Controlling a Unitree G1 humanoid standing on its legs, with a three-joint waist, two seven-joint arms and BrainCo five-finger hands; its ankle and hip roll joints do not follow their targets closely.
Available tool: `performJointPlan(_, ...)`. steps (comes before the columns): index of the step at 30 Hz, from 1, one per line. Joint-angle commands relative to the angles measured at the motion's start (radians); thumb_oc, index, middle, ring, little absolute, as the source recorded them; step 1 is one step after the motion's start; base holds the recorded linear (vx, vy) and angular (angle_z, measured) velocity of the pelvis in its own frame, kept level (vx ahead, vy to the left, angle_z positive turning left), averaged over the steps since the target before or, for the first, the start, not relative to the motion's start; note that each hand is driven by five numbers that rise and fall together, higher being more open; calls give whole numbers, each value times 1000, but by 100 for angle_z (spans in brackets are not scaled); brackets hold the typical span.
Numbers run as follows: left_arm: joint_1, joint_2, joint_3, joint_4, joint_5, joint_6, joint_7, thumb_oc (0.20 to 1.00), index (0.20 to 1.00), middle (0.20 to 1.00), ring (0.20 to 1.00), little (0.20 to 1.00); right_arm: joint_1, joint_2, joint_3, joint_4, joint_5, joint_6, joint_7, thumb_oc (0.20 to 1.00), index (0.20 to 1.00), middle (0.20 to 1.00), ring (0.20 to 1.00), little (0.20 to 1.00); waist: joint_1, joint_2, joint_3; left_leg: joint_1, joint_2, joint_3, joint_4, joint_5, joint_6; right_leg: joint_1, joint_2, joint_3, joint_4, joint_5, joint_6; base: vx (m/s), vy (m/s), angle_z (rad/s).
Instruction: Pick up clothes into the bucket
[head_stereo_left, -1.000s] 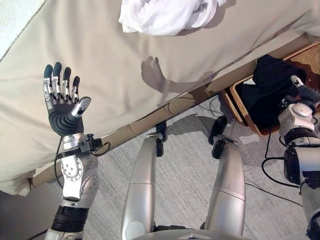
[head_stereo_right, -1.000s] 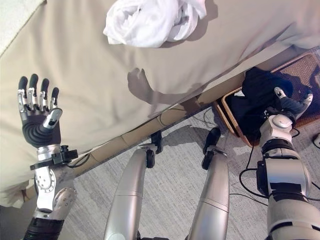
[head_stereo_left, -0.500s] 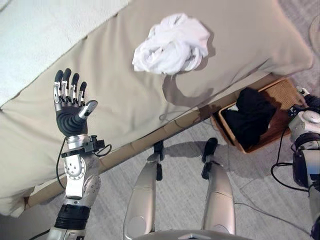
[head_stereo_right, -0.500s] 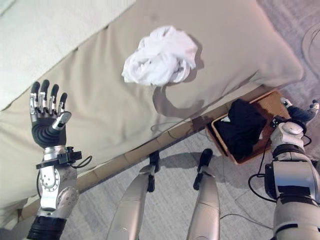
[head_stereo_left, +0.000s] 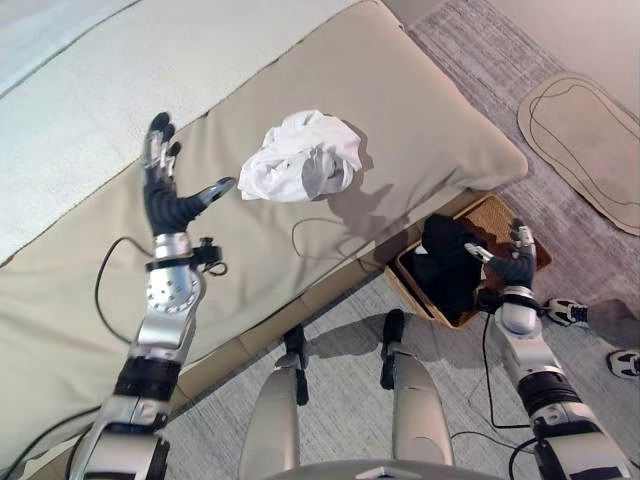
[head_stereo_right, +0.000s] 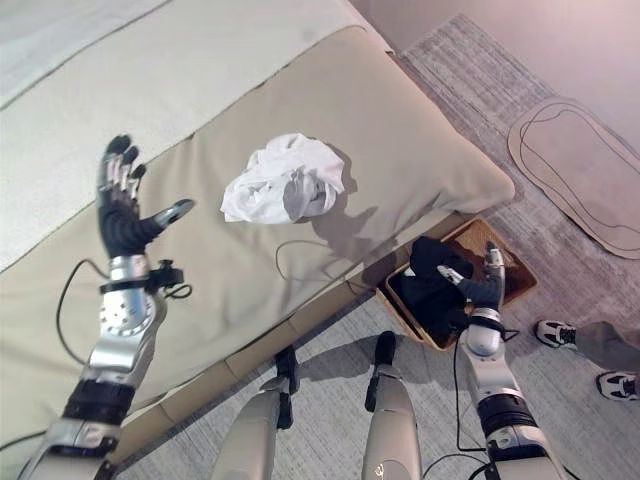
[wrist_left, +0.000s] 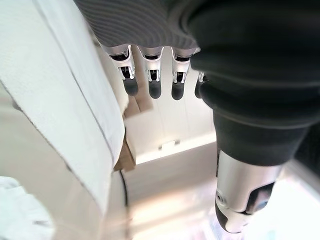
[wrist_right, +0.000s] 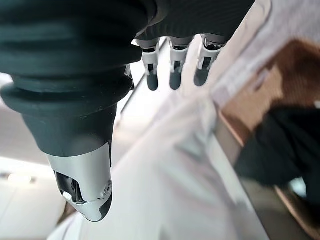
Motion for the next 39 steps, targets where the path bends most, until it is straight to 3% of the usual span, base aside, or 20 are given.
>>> performJointPlan(1,-72,73,14,35,168,43,81,1000,1000,1000,1000,1000,11,-19,52,-120,-46,-64,50,1000,1000,1000,1000,1000,-26,-28,21,-89,38,-41,90,7,-37,5,-57,52,-29,68,94,-77,44,-19)
performJointPlan(2,-131,103,-5,91,253,84,106,1000,1000,1000,1000,1000,29,-28,81,-151,-66,-65,68,1000,1000,1000,1000,1000,-37,-36,34,-121,42,-38,115,1,-37,-25,-53,62,-19,70,95,-57,36,-11)
performJointPlan(4,-132,103,-6,93,254,83,107,1000,1000,1000,1000,1000,29,-28,80,-151,-67,-65,69,1000,1000,1000,1000,1000,-36,-36,33,-124,42,-38,117,0,-37,-28,-53,63,-18,69,95,-38,19,-10)
performJointPlan(5,-166,126,-18,128,312,114,122,1000,1000,1000,1000,1000,55,-22,92,-165,-53,-71,88,1000,1000,1000,1000,1000,-44,-44,46,-160,45,-37,144,-6,-38,-58,-52,67,-11,72,95,-62,28,-14)
performJointPlan(12,-261,204,-41,209,365,165,155,1000,1000,1000,1000,1000,117,-20,105,-176,-23,-82,109,1000,1000,1000,1000,1000,-66,-69,87,-317,48,-46,254,-34,-34,-197,-47,89,58,66,91,-60,20,-6)
performJointPlan(15,-298,243,-45,232,370,178,177,1000,1000,1000,1000,1000,136,-20,94,-193,-8,-92,106,1000,1000,1000,1000,1000,-72,-77,87,-397,51,-51,339,-65,-24,-272,-41,105,129,46,83,-9,21,0)
performJointPlan(17,-335,275,-52,254,372,194,195,1000,1000,1000,1000,1000,152,-23,85,-205,15,-105,107,1000,1000,1000,1000,1000,-74,-75,82,-448,62,-64,411,-126,-25,-328,-33,119,203,-6,82,72,12,-3)
performJointPlan(20,-412,325,-84,313,392,220,227,1000,1000,1000,1000,1000,157,-29,86,-219,35,-119,111,1000,1000,1000,1000,1000,-83,-78,76,-510,70,-65,459,-141,-25,-387,-31,130,232,-9,83,-6,9,-2)
performJointPlan(30,-674,407,-247,483,464,302,326,1000,1000,1000,1000,1000,202,-39,83,-239,79,-153,117,1000,1000,1000,1000,1000,-114,-76,46,-602,72,-58,491,-148,-18,-492,-28,142,248,7,96,-3,8,-3)
performJointPlan(36,-738,418,-306,534,455,303,322,1000,1000,1000,1000,1000,200,-43,84,-240,107,-162,129,1000,1000,1000,1000,1000,-122,-74,28,-623,72,-52,497,-152,-16,-512,-28,145,246,10,97,5,16,-3)
performJointPlan(39,-781,429,-377,585,431,274,265,1000,1000,1000,1000,1000,186,-51,85,-247,123,-167,137,1000,1000,1000,1000,1000,-130,-69,22,-637,71,-44,501,-154,-13,-528,-28,153,244,17,101,0,0,0)
